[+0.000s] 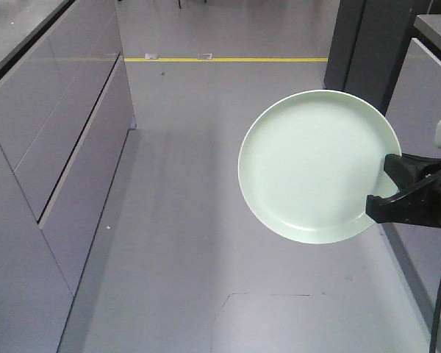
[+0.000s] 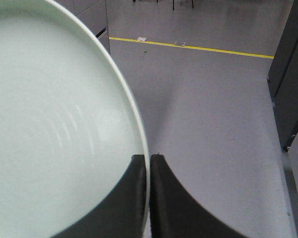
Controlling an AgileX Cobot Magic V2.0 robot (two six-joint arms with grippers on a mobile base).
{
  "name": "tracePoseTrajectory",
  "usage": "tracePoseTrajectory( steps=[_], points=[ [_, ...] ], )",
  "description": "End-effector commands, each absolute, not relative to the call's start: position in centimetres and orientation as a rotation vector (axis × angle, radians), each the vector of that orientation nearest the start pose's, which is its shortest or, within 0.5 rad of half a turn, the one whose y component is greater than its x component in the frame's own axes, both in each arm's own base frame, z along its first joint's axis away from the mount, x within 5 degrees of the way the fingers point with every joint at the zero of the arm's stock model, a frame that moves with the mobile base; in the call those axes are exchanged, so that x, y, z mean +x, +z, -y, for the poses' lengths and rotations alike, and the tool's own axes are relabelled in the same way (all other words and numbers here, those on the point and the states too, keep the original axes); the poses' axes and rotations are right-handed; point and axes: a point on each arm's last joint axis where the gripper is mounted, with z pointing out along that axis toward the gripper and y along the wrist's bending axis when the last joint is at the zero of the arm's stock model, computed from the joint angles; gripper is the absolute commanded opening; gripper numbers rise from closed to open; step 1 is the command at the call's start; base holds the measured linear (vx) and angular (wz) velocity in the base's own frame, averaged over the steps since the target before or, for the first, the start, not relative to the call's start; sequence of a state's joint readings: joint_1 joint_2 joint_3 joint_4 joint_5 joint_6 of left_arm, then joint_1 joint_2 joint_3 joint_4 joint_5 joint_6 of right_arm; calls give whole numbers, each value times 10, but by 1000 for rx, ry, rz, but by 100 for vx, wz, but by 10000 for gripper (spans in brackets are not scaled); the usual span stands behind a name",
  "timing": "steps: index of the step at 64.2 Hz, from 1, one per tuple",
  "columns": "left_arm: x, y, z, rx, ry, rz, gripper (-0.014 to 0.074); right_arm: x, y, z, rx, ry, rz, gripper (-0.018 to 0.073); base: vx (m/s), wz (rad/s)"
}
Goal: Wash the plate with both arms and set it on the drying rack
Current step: 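Hold the plate in the right gripper while driving down the aisle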
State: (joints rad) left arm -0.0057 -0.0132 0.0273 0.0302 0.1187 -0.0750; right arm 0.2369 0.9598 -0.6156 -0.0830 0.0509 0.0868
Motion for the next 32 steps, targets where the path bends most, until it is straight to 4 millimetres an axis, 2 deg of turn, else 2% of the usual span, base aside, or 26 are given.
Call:
tracePoseTrajectory(
  steps=[1, 32],
  points=[
    [56, 196, 1, -42, -59, -1548, -6, 200, 327, -47, -214, 163, -1743, -10, 24, -2],
    [56, 196, 1, -42, -59, -1548, -6, 200, 327, -47, -213, 164, -1744, -10, 24, 0]
  ],
)
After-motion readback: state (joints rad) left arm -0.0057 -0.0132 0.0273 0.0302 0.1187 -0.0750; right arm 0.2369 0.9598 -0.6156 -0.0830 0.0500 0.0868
